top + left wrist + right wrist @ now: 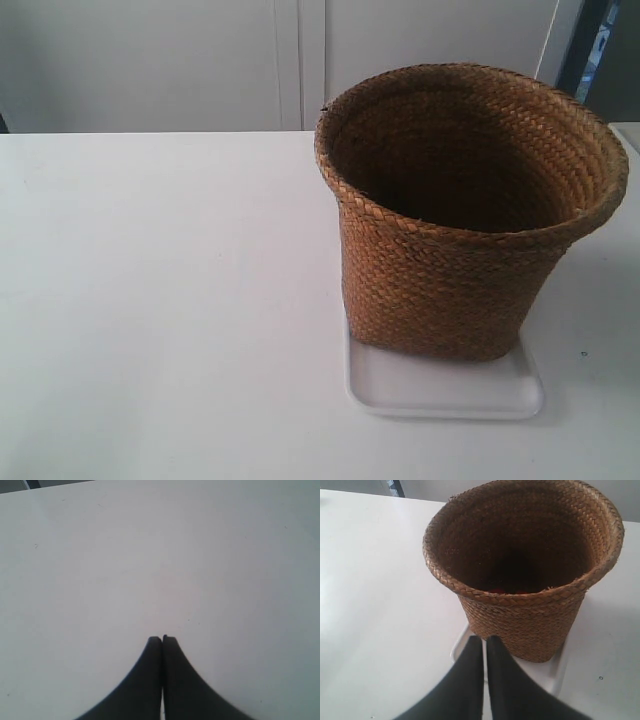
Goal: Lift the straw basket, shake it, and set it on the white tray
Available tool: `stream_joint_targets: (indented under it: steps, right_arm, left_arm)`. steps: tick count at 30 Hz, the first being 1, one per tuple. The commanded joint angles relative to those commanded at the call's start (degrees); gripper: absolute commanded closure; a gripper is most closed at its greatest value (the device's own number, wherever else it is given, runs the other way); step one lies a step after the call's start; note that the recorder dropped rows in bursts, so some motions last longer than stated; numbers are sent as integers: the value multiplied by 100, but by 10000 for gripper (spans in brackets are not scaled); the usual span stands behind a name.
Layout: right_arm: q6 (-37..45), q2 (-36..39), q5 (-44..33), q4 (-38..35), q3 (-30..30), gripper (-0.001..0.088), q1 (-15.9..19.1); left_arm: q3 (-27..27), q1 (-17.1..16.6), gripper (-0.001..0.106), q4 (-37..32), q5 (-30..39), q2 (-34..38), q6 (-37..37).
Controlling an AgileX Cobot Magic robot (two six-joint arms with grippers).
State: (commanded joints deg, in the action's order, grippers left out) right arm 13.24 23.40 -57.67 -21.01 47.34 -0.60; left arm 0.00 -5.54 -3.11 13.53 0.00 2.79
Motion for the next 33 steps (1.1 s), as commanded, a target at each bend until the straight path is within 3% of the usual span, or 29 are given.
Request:
stream_joint_targets:
  steps: [4, 6, 7, 10, 13, 18, 22, 29, 33]
  right_arm:
    - [0, 0, 20, 0, 0, 834, 0]
    - [0, 0, 529, 9, -8, 834, 0]
    - [0, 0, 1285, 9, -109, 834, 0]
    - [0, 0, 2381, 9, -471, 834, 0]
    - [0, -20, 3321, 35, -1515, 834, 0]
    - [-556, -988, 4404, 773, -3018, 834, 0]
    - [-1496, -1657, 4497, 1966, -3665, 834, 10]
    - [-1506, -2340, 4476, 2342, -4420, 834, 10]
    - [-1506, -2340, 4345, 2342, -4734, 834, 10]
  left_arm:
    - [0, 0, 1053, 0, 0, 0, 0]
    - [0, 0, 1053, 0, 0, 0, 0]
    - [0, 0, 1053, 0, 0, 0, 0]
    - [0, 0, 1053, 0, 0, 0, 0]
    - [0, 0, 1053, 0, -13, 0, 0]
    - [0, 0, 1053, 0, -13, 0, 0]
    - [0, 0, 1053, 0, -13, 0, 0]
    - [0, 0, 1053, 0, -13, 0, 0]
    - [0, 0, 1053, 0, -13, 0, 0]
